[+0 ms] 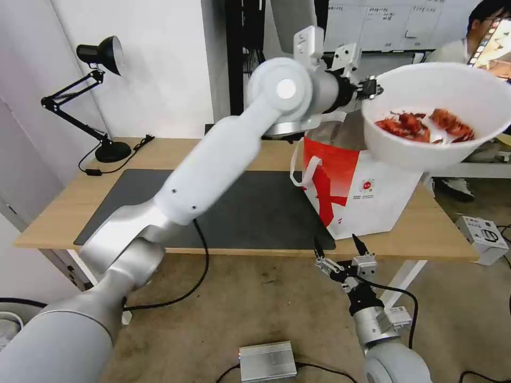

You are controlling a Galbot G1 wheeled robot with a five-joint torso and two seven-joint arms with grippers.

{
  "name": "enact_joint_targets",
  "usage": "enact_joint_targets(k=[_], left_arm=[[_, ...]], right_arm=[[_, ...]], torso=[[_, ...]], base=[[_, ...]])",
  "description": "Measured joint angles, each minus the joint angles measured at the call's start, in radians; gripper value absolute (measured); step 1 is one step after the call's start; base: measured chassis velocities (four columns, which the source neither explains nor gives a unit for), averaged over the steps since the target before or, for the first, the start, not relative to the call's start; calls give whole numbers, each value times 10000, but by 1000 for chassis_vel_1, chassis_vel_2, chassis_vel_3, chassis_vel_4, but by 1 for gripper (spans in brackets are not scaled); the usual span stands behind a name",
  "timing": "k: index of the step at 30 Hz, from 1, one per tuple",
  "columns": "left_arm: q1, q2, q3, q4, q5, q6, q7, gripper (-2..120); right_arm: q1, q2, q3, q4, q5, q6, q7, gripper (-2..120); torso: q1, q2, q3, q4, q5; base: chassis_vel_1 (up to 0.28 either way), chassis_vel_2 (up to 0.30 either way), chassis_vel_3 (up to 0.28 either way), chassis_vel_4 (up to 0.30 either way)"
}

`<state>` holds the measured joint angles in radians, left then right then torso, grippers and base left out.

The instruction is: Pick up the trash from the table and place it into the takeout bag.

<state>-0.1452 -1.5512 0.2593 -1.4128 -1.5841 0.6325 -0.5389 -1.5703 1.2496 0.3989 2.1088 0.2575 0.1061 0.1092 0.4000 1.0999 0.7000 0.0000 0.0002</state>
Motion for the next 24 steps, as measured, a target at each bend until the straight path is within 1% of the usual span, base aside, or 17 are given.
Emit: enact_joint_targets(k=[2,3,5,6,9,10,13,14,16,17,20,21,24], left_arm=[[-86,-292,1,499,225,-194,-64,0],[-86,-292,1,499,225,-194,-64,0],[-186,-451,42,904,410,-457,-120,0],[-186,-451,42,904,410,-457,-120,0],[-336,-475,192,1352,522,-1018,-339,0],[-336,-475,192,1352,522,-1018,-339,0],[-440,-473,298,1681,576,-1488,-669,0],[-440,-473,298,1681,576,-1488,-669,0],[-519,-471,401,1902,576,-1901,-1046,0],[-519,-471,401,1902,576,-1901,-1046,0],[-572,-466,501,2090,590,-2274,-1420,0],[-572,-466,501,2090,590,-2274,-1420,0],[-580,-463,663,2219,606,-2482,-1743,0]], right_arm=[[0,0,0,0,0,0,0,100],[0,0,0,0,0,0,0,100],[0,0,0,0,0,0,0,100],[0,0,0,0,0,0,0,100],[0,0,0,0,0,0,-1,100],[0,0,0,0,0,0,-1,100],[0,0,0,0,0,0,0,100],[0,0,0,0,0,0,0,100],[0,0,0,-1,0,0,0,100],[0,0,0,-1,0,0,0,100],[0,0,0,0,0,0,0,100],[0,0,0,0,0,0,0,100],[0,0,0,-1,0,0,0,100]], torso=[[0,0,0,1,-1],[0,0,0,1,-1],[0,0,0,-2,-1],[0,0,0,-2,-1],[0,0,0,1,-2],[0,0,0,1,-2],[0,0,0,2,-2],[0,0,0,2,-2],[0,0,0,1,-2],[0,0,0,1,-2],[0,0,0,1,-3],[0,0,0,1,-3],[0,1,0,1,-3]], base=[[0,0,0,0],[0,0,0,0],[0,0,0,0],[0,0,0,0],[0,0,0,0],[0,0,0,0],[0,0,0,0],[0,0,0,0],[0,0,0,0],[0,0,0,0],[0,0,0,0],[0,0,0,0],[0,0,0,0]])
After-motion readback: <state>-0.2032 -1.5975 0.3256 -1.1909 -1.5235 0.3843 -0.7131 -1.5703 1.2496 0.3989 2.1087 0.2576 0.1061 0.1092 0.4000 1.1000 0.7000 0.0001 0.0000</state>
